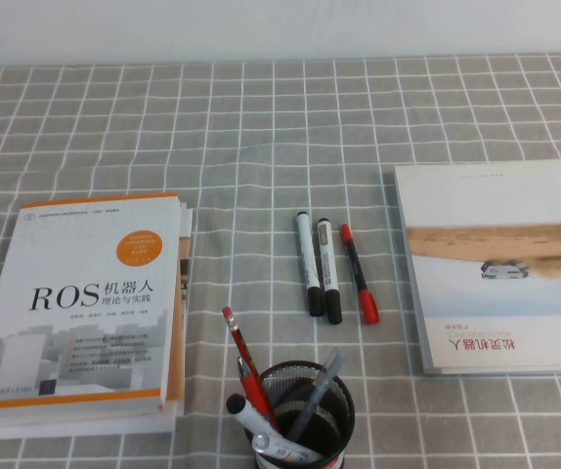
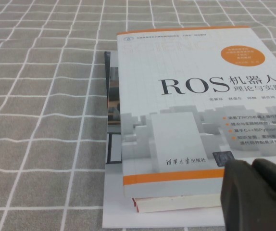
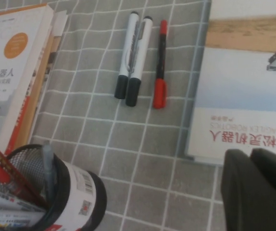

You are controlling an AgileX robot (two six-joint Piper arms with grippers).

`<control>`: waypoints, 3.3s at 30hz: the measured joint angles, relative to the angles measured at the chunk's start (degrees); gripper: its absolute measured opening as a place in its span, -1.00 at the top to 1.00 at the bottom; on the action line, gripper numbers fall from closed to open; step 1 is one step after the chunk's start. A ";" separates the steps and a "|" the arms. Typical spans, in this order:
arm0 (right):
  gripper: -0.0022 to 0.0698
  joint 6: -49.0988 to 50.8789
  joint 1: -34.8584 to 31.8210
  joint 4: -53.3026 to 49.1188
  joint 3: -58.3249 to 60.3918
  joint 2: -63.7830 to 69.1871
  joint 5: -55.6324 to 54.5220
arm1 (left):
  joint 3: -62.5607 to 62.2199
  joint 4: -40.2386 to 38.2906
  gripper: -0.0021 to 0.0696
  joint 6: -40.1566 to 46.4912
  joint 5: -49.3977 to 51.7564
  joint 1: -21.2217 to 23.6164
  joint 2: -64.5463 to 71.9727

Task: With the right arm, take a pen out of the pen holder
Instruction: 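Take a marker out of the pen holder and lay it on the table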

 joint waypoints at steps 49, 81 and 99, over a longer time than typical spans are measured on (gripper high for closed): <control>-0.08 31.88 52.64 -29.11 18.93 35.55 -99.52 | 0.00 0.00 0.95 0.00 0.00 0.00 0.00; -0.23 45.18 52.64 -34.85 15.03 50.53 -106.82 | 0.00 0.00 0.95 0.00 0.00 0.00 0.00; -0.23 51.99 52.64 -33.06 11.75 53.50 -107.03 | 0.00 0.00 0.95 0.00 0.00 0.00 0.00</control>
